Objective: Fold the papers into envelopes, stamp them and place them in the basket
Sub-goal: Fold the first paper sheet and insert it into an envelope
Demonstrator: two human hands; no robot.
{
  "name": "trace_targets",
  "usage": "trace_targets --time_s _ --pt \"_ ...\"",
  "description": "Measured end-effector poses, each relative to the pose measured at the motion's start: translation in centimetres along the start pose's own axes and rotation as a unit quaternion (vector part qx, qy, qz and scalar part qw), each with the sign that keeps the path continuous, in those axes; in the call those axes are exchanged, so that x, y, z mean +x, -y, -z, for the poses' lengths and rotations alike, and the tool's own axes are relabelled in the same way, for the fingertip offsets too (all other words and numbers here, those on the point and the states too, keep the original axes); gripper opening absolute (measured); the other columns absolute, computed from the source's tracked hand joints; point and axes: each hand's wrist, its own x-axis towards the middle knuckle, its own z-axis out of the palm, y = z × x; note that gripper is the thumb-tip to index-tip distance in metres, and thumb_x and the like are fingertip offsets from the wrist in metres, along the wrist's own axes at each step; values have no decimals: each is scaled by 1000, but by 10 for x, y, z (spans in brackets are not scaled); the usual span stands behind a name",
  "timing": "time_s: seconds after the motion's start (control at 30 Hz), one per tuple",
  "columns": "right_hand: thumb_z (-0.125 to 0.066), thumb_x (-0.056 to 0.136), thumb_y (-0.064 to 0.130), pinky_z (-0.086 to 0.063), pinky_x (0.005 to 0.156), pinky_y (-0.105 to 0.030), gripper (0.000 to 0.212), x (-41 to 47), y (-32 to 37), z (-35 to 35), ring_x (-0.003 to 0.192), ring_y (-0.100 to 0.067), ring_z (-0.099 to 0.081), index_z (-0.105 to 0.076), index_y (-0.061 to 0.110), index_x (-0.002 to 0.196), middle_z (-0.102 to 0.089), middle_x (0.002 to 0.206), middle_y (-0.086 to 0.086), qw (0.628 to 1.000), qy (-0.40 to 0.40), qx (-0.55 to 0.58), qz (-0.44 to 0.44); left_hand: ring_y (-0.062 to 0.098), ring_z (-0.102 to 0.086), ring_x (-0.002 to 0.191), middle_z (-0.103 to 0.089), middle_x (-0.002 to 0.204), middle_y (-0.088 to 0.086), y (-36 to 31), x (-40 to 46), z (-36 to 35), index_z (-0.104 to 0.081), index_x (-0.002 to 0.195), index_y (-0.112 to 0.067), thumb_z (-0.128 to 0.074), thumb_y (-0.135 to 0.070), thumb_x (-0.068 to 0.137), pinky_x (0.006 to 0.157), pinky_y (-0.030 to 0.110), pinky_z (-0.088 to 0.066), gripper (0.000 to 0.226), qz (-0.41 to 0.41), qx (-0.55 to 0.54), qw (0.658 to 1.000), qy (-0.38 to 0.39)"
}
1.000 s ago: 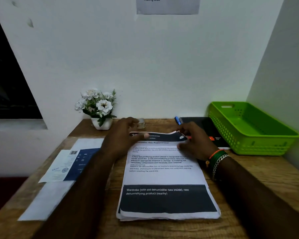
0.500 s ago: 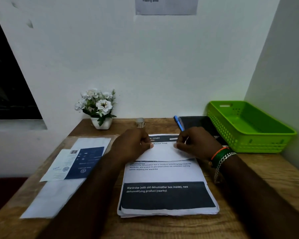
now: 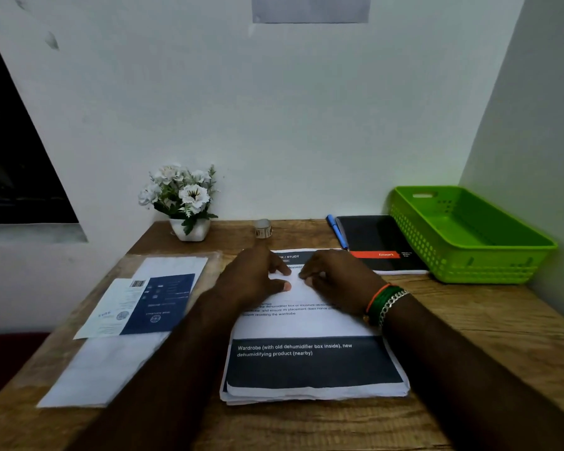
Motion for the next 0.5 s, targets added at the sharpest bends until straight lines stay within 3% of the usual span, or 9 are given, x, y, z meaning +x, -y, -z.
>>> trace_targets --time_s 0.17,0.23,0.33,0.4,0.5 --pt "-72 84 14 -45 81 -13 13 -12 -19 28 94 -14 -71 -81 16 93 -78 98 1 992 -1 -4 -128 1 -61 89 -71 98 -9 4 3 7 -81 99 -25 -89 -34 75 71 10 -41 27 30 1 1000 8" --pt "-74 82 14 -40 77 -9 11 -15 -23 32 90 -13 -72 -82 19 89 -78 94 3 989 -8 -12 -148 1 -60 85 -69 90 -12 8 3 10 -81 93 -24 -90 -37 73 65 11 -39 25 55 6 998 -11" --pt "-73 81 15 -44 78 -14 11 -12 -22 29 89 -13 -71 -81 22 85 -78 92 5 987 -9 -22 -158 5 -61 85 -66 84 -13 6 1 13 -79 85 -24 -86 -43 76 62 18 -39 22 75 50 995 -35" --pt "-72 81 16 -47 79 -18 12 -11 -20 27 90 -15 -71 -81 23 85 -77 92 4 986 -11 -31 -162 9 -59 91 -66 93 -9 -6 -1 5 -74 91 -23 -81 -49 80 68 23 -41 29 40 68 997 -26" --pt "-73 82 17 -49 79 -20 11 -11 -18 29 90 -17 -71 -80 24 86 -77 91 3 985 -10 -34 -168 16 -50 117 -55 122 -3 -29 -7 -18 -65 121 -24 -73 -57 84 100 34 -43 50 -44 60 997 27"
